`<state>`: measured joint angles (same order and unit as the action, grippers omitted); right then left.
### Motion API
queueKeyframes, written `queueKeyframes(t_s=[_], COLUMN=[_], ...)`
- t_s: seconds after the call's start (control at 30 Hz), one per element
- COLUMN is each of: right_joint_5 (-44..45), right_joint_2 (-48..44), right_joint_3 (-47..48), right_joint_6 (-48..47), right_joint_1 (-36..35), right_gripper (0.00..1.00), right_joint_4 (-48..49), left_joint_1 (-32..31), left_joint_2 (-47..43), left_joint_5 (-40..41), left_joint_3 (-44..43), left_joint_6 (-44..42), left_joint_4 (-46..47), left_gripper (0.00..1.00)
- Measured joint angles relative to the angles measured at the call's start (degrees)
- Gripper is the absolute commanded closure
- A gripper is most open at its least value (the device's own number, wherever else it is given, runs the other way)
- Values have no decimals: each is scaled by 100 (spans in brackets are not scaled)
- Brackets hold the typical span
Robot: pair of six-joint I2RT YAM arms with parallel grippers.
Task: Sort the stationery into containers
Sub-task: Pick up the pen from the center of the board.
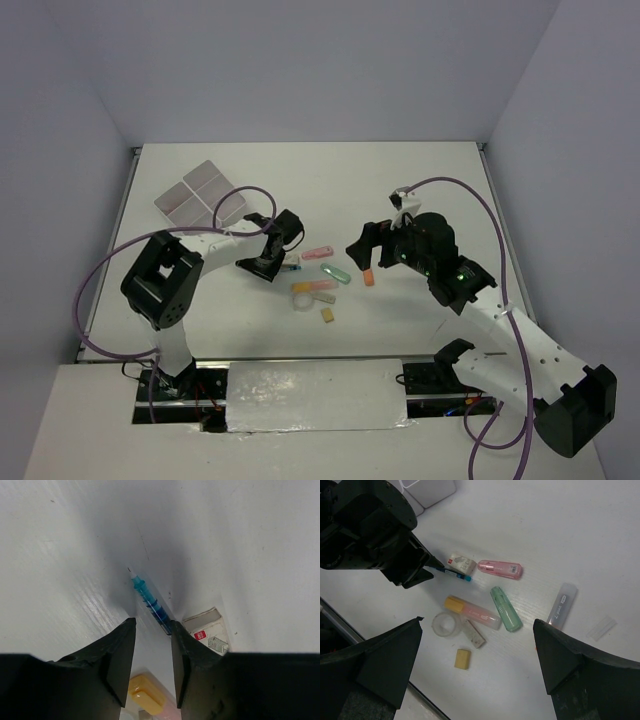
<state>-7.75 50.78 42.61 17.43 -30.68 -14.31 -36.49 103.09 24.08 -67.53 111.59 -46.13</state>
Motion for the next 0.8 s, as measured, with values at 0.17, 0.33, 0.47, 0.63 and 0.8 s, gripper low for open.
queueKeyframes(t_s=[0.17,0.33,0.47,0.63,0.8], right_joint_5=[-4,-7,-4,-9,-24], right_joint_2=[-24,-116,-149,-179,-179], right_joint_3=[-7,-70,-105,-105,-107], right_joint_6=[-17,-33,-37,-37,-37], right_joint_1=[0,0,0,4,11], right_gripper=[0,0,0,0,0], right_joint_4=[28,70,81,101,98], left_joint_1=[2,4,11,22,35], left_joint_2=[35,35,33,17,-129], left_joint_5=[-87,-131,-144,-146,-146], left_joint_3=[33,133,170,219,413], left_joint_6=[-9,-9,-13,-20,-2], left_joint_4=[149,210,258,341,544], left_gripper=[60,60,60,64,91])
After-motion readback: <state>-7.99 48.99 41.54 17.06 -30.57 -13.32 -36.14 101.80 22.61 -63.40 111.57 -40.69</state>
